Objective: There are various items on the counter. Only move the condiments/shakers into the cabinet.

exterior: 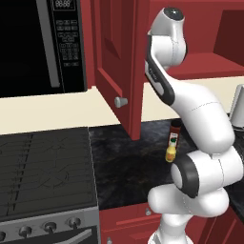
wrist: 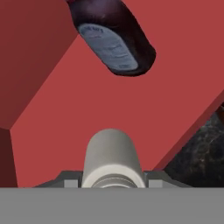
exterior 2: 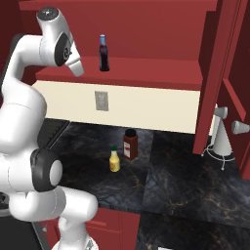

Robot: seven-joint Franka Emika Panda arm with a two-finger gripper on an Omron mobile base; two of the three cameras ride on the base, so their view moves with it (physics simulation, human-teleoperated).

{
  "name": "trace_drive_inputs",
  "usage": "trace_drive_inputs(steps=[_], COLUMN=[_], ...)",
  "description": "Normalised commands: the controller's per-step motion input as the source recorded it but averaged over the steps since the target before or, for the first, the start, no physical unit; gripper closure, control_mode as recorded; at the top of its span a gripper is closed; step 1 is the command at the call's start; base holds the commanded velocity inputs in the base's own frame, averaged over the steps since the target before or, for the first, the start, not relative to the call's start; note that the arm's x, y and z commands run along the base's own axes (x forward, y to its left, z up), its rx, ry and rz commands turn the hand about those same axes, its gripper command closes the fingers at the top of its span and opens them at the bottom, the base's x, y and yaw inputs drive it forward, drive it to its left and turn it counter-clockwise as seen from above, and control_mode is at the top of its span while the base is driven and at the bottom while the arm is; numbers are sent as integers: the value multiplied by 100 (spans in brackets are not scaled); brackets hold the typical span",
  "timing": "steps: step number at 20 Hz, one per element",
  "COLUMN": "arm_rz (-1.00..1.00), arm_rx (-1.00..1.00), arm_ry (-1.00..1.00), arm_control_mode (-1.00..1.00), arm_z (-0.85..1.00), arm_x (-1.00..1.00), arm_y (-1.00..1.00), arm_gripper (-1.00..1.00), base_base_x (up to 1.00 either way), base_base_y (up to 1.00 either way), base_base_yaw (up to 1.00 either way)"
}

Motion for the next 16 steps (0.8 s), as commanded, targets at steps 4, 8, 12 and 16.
trace_drive_inputs(steps=[4, 8, 12, 16], arm_rz=[-3, -3, -3, -2], arm_rx=[0, 0, 0, 0], arm_ry=[0, 0, 0, 3], arm_control_mode=[-100, -100, -100, -100], arm_z=[-12, -6, -4, -8], arm_x=[25, 22, 23, 20], arm_y=[11, 9, 5, 5], arm_gripper=[100, 100, 100, 100], base_base_x=[0, 0, 0, 0], base_base_y=[0, 0, 0, 0], base_base_yaw=[0, 0, 0, 0])
